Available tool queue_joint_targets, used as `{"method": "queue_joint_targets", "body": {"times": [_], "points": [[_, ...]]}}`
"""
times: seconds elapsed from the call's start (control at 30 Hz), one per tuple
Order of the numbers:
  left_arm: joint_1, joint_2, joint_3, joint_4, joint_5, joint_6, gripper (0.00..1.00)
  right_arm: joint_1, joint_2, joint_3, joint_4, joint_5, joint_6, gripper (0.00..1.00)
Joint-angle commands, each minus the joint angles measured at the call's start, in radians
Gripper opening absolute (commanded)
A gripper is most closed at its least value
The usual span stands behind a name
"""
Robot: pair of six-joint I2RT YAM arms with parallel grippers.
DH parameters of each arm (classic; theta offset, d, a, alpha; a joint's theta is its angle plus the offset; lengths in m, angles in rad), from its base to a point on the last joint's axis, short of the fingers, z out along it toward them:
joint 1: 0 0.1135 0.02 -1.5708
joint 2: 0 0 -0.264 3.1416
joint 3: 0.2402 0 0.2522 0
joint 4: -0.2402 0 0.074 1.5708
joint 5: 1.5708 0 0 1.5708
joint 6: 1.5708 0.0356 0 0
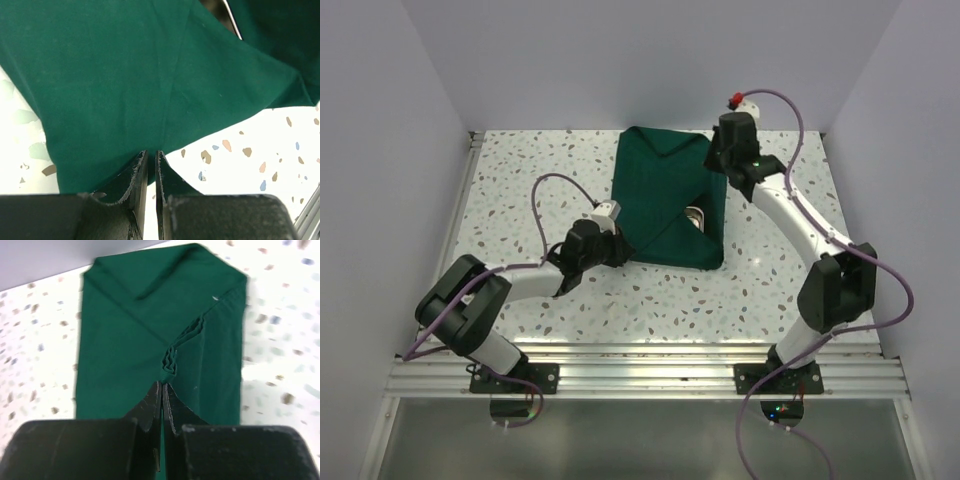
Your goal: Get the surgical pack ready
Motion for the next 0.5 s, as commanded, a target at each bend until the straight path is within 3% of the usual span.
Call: {"method": "queue_joint_targets", "body": {"times": [0.0,0.3,0.47], "points": [[-0.017,0.021,0.039,0.003,-0.023,0.033,0.14,0.104,0.071,0.122,-0.006,-0.019,0.015,0.00],[-0.031,0.040,0.052,-0.005,-0.052,0.050,0.14,0.287,0.304,0.343,0.033,-0.050,0.081,0.00],[-0.031,0.047,0.058,-0.006,-0.061,0.058,0.14,0.333,0.384,0.366,0.074,-0.110,0.121,0.00]]}}
